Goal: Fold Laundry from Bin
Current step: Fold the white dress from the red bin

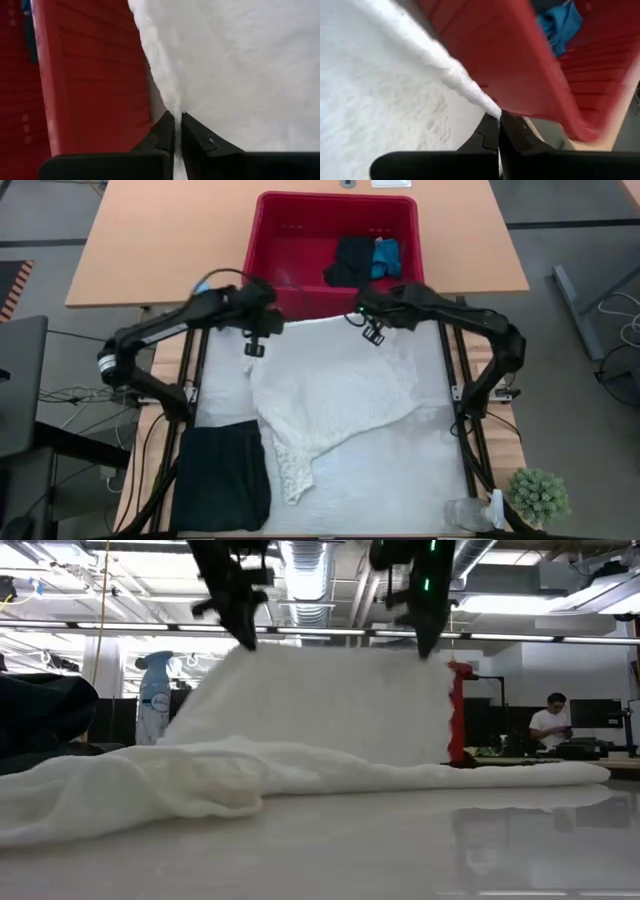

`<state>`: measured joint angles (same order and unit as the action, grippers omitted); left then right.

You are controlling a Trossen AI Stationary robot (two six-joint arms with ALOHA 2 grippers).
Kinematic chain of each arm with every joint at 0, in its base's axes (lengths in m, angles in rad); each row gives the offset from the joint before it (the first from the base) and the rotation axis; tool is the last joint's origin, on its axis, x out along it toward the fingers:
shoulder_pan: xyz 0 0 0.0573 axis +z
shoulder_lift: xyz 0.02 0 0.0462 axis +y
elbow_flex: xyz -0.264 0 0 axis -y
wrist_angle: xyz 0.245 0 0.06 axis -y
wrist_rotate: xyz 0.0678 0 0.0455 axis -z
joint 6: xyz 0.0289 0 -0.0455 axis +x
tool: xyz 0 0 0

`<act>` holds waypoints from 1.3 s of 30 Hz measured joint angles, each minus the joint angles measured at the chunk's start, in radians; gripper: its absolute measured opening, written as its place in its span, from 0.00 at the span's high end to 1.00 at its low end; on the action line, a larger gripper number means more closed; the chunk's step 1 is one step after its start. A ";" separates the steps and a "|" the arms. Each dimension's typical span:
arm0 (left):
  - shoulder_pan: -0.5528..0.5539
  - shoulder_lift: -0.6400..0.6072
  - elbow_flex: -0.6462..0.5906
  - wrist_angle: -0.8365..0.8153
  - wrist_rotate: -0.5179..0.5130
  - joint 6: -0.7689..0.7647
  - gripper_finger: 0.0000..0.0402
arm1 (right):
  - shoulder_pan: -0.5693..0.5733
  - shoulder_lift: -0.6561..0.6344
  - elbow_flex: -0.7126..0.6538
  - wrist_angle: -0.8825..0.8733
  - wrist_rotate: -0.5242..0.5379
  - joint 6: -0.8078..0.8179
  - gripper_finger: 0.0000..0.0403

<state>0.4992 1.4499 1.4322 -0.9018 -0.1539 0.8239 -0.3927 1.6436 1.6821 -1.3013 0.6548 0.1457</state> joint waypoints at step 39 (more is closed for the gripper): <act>0.280 0.174 -0.211 0.652 -0.193 0.188 0.60 | -0.441 0.016 -0.238 0.747 -0.415 -0.334 0.44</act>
<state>0.7791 1.6241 1.2213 -0.2495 -0.3465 1.0115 -0.8341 1.6596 1.4445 -0.5547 0.2393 -0.1886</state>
